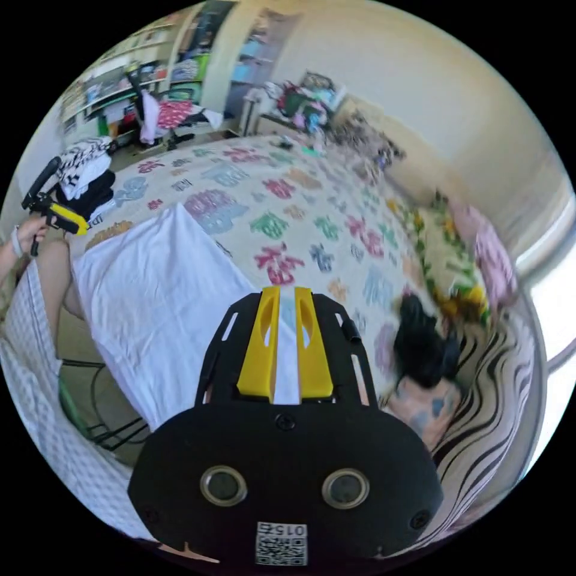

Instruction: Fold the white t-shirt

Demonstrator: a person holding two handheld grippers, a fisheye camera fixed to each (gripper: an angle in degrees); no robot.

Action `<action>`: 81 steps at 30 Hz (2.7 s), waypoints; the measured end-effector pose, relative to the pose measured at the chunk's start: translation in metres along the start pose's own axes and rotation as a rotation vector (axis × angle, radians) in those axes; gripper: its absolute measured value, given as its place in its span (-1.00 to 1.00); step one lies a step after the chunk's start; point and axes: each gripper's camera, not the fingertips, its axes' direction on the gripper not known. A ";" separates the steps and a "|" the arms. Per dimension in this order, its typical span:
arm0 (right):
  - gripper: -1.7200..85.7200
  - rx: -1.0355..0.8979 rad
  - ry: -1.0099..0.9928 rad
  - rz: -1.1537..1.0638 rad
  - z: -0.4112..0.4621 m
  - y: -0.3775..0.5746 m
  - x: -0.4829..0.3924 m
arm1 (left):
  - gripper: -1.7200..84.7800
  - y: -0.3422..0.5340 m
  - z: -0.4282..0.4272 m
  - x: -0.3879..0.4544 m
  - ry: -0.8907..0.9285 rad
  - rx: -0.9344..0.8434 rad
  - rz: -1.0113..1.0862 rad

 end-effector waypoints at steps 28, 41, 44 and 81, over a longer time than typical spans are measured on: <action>-0.97 -0.566 -0.482 -0.458 0.323 -0.358 -0.344 | -0.95 0.068 0.088 0.004 0.190 -0.155 -0.099; -0.98 -0.305 -0.590 -0.306 0.271 -0.413 -0.295 | -0.97 0.130 -0.001 -0.031 0.162 0.167 -0.078; -0.98 -0.256 -0.651 -0.280 0.253 -0.394 -0.255 | -0.97 0.141 -0.006 0.004 0.194 0.175 0.034; -0.78 -0.003 -0.697 0.535 0.170 0.182 0.354 | -0.88 0.108 0.301 0.397 0.614 -0.277 0.922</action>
